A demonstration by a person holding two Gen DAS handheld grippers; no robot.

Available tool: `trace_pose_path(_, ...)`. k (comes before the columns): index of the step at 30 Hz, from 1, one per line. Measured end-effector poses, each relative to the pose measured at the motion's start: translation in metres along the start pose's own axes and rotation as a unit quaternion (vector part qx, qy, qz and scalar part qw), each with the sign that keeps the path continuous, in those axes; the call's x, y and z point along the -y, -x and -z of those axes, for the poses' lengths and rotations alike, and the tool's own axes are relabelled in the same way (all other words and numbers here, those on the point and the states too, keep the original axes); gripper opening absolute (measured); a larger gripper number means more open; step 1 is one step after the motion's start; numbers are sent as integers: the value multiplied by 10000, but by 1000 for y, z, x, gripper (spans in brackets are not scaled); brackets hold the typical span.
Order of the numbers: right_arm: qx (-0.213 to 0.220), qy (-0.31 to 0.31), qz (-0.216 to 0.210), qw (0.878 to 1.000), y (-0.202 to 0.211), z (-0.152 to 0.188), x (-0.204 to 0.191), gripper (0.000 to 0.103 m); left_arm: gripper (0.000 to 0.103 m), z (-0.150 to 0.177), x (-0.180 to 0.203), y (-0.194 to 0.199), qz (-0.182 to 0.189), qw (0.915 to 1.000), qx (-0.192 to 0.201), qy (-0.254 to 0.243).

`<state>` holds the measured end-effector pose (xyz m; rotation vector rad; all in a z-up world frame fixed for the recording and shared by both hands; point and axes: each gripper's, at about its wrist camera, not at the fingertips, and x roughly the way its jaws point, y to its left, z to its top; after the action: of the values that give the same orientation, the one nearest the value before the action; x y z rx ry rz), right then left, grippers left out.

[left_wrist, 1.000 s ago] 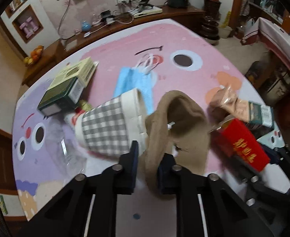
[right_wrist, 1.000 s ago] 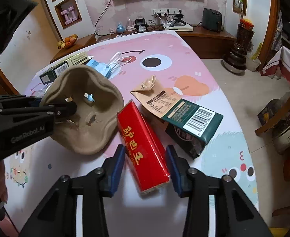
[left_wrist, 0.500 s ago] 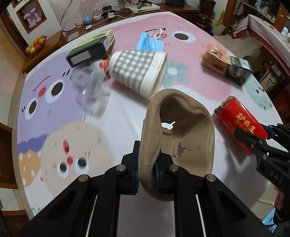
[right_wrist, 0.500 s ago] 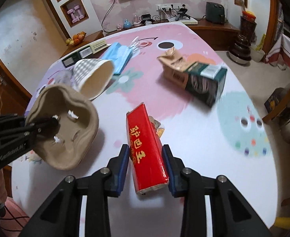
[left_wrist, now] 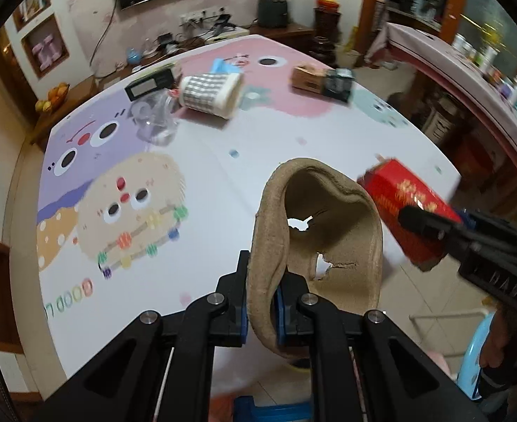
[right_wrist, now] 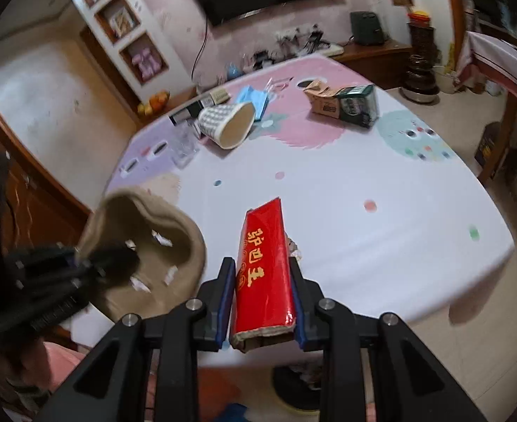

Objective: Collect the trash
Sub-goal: 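Lift the cup holder and red box and carry both tools over the bin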

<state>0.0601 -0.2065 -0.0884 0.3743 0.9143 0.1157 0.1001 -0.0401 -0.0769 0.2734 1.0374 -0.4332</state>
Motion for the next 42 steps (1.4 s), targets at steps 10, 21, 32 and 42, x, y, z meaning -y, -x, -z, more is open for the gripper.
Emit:
trace_pose_path(10, 472, -883, 95, 9949, 52, 83, 15, 28, 9, 76, 32, 11, 96, 9993, -15, -362)
trace_pose_path(21, -111, -1166, 133, 9930, 35, 149, 32, 28, 9, 111, 77, -7, 105, 9951, -161, -969)
trace_pose_path(32, -355, -1496, 335, 9875, 8, 183, 57, 28, 9, 133, 89, -45, 37, 9939, -323, -1056)
trace_pose_path(42, -698, -2033, 512, 9753, -45, 216, 96, 28, 9, 149, 106, -107, -239, 9902, -438, -1302)
